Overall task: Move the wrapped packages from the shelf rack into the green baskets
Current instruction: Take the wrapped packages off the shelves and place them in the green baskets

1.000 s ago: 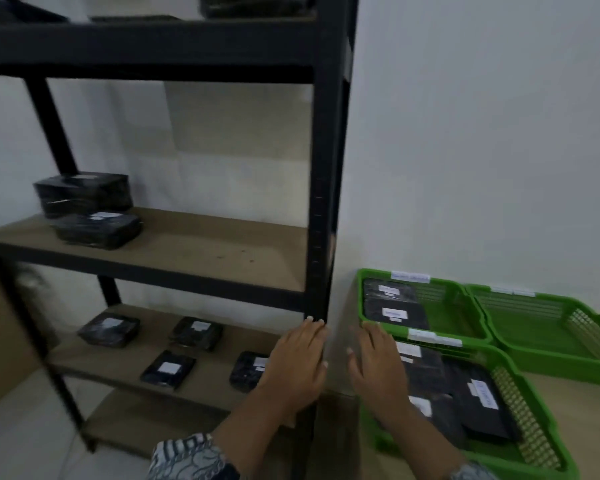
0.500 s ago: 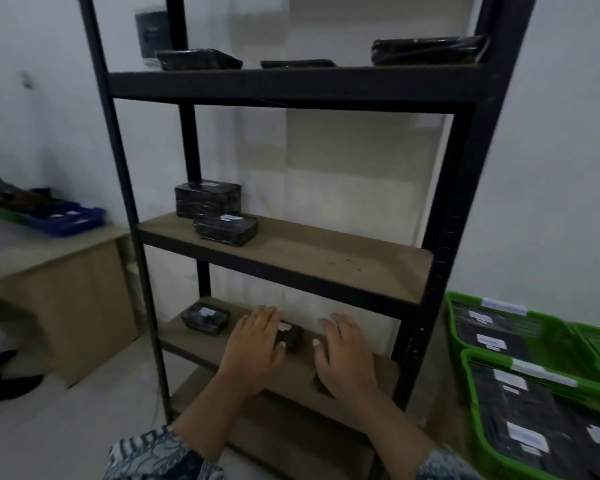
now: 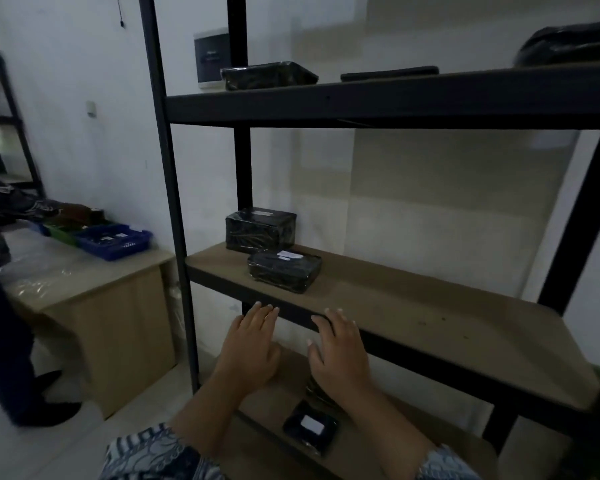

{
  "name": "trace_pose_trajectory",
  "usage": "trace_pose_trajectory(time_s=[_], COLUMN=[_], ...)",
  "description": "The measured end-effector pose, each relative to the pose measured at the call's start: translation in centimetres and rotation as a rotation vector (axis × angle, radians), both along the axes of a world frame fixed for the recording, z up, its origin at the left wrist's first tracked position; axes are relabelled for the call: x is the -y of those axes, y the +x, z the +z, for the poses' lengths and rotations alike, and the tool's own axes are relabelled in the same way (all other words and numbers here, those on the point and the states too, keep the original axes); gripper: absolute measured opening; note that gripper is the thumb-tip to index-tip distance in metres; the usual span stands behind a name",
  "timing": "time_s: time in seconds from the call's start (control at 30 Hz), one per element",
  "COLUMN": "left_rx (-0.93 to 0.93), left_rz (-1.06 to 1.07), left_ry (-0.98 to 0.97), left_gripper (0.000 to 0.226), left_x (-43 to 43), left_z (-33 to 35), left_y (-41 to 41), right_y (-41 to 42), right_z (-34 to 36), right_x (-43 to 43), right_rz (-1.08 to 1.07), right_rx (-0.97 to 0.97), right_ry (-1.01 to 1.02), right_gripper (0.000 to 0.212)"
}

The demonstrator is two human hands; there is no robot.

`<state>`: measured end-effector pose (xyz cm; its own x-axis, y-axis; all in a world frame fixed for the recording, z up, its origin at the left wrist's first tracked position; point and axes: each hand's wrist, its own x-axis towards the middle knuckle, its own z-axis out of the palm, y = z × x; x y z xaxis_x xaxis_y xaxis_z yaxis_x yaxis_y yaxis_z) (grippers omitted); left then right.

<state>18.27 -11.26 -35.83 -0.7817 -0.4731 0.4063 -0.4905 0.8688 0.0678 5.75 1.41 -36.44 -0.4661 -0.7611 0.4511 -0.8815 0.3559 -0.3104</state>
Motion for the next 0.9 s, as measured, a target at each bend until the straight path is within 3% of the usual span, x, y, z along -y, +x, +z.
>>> trace_pose_trajectory(time_s=[0.3, 0.63, 0.77, 0.9], left_rx=[-0.102, -0.106, -0.089, -0.038], left_rz=[-0.014, -0.151, -0.196, -0.273], left_ry=[0.025, -0.008, 0.027, 0.071], left_gripper=[0.062, 0.065, 0.068, 0.064], left_x=[10.8, 22.7, 26.7, 29.2], left_z=[0.9, 2.1, 1.9, 0.7], left_y=[-2.4, -5.5, -7.0, -8.4], right_y=[-3.2, -6.3, -6.9, -6.7], right_z=[0.9, 2.5, 3.3, 3.3], right_x=[10.3, 17.8, 20.2, 21.2], right_rz=[-0.021, -0.281, -0.396, -0.499], right_rx=[0.048, 0.037, 0.182, 0.470], right_ry=[-0.041, -0.145, -0.099, -0.203], right_gripper=[0.074, 0.060, 0.051, 0.084])
